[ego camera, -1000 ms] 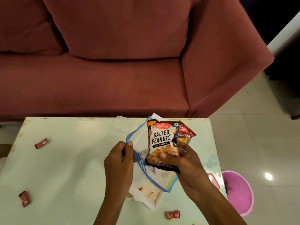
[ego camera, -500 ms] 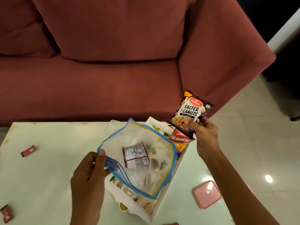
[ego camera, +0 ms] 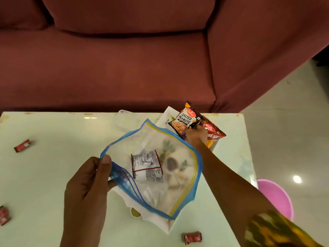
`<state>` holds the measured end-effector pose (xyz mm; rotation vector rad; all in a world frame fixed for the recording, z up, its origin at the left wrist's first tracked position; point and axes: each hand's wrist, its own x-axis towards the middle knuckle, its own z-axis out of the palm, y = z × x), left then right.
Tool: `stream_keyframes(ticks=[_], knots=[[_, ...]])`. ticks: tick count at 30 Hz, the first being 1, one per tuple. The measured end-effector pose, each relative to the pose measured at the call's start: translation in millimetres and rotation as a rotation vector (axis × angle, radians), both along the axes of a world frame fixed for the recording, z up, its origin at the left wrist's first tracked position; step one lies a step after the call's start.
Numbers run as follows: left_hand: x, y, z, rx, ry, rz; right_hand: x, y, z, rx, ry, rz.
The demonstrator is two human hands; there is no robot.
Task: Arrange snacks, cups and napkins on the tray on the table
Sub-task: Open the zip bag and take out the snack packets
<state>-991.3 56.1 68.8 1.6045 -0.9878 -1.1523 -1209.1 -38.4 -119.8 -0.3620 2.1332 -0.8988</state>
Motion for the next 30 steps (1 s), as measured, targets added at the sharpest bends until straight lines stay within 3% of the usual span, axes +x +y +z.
stream_keyframes(ticks=[6, 11, 15, 19, 21, 22, 24, 27, 30], knots=[[10.7, 1.5, -8.9, 0.013, 0.009, 0.010, 4.4, -13.4, -23.4, 0.067, 0.148, 0.079], [9.6, 2.5, -7.7, 0.011, 0.000, -0.013, 4.8, -16.7, -14.9, 0.002, 0.234, 0.059], [8.5, 3.8, -1.5, 0.014, -0.009, -0.062, 11.1, -4.9, 40.6, -0.208, 0.156, 0.045], [8.9, 5.7, 5.0, 0.007, -0.053, -0.108, 18.6, 29.2, 149.6, -0.643, 0.190, -0.013], [6.9, 8.8, 8.2, 0.020, -0.096, -0.117, 29.0, 57.6, 193.9, -0.790, 0.169, 0.203], [5.3, 11.1, 12.3, 0.029, -0.112, -0.120, 38.7, 72.5, 207.1, -0.746, 0.138, 0.379], [0.8, 16.1, 23.7, 0.018, -0.145, -0.155, 60.5, 95.2, 210.5, -0.454, 0.176, 0.798], [-4.5, 25.0, 41.9, -0.023, -0.149, -0.224, 83.0, 102.8, 173.6, -0.013, 0.436, 1.348], [-2.1, 30.2, 53.2, -0.050, -0.188, -0.288, 90.5, 91.6, 132.3, 0.133, 0.690, 1.761]])
